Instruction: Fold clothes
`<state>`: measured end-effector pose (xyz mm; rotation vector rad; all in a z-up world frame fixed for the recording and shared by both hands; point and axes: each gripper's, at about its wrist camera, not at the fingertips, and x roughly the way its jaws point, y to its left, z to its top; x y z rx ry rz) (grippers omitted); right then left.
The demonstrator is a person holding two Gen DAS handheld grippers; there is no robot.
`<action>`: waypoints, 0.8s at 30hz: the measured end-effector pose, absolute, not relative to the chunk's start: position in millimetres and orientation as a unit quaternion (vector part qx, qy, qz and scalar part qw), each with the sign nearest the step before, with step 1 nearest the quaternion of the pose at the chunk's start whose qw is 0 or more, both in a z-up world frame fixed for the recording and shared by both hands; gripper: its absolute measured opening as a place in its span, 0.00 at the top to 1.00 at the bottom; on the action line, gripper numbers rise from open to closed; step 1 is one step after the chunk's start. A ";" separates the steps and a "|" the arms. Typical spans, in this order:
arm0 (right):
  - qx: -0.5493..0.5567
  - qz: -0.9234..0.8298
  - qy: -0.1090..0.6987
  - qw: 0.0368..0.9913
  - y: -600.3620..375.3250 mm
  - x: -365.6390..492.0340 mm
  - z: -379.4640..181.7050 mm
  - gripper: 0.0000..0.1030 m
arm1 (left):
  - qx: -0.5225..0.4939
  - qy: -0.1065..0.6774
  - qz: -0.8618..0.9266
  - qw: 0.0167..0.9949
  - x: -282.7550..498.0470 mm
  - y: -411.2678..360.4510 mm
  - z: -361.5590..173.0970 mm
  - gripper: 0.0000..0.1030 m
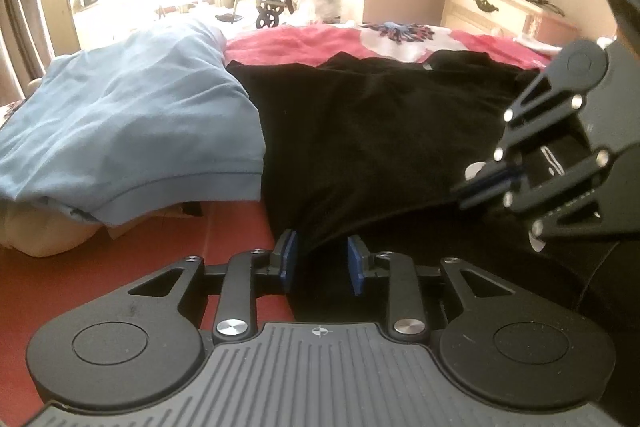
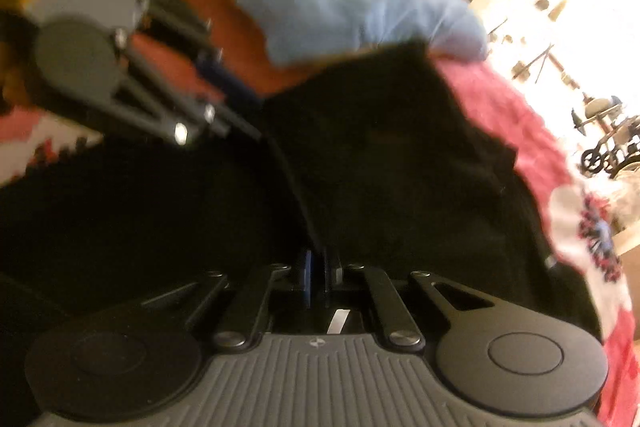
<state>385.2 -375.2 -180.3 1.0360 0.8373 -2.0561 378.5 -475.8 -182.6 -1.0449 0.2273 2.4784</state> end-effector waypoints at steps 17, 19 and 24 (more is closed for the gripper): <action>0.396 -0.869 0.084 0.284 -331.6 293.7 -170.6 0.66 | -0.355 0.134 0.886 0.265 387.5 -437.8 -192.3 0.62; 0.420 -0.854 0.100 0.291 -327.7 294.6 -183.9 0.68 | -0.347 0.143 0.887 0.267 392.4 -438.5 -192.2 0.62; 0.399 -0.868 0.073 0.288 -323.1 290.3 -155.3 0.68 | -0.355 0.123 0.886 0.271 389.4 -441.8 -189.8 0.61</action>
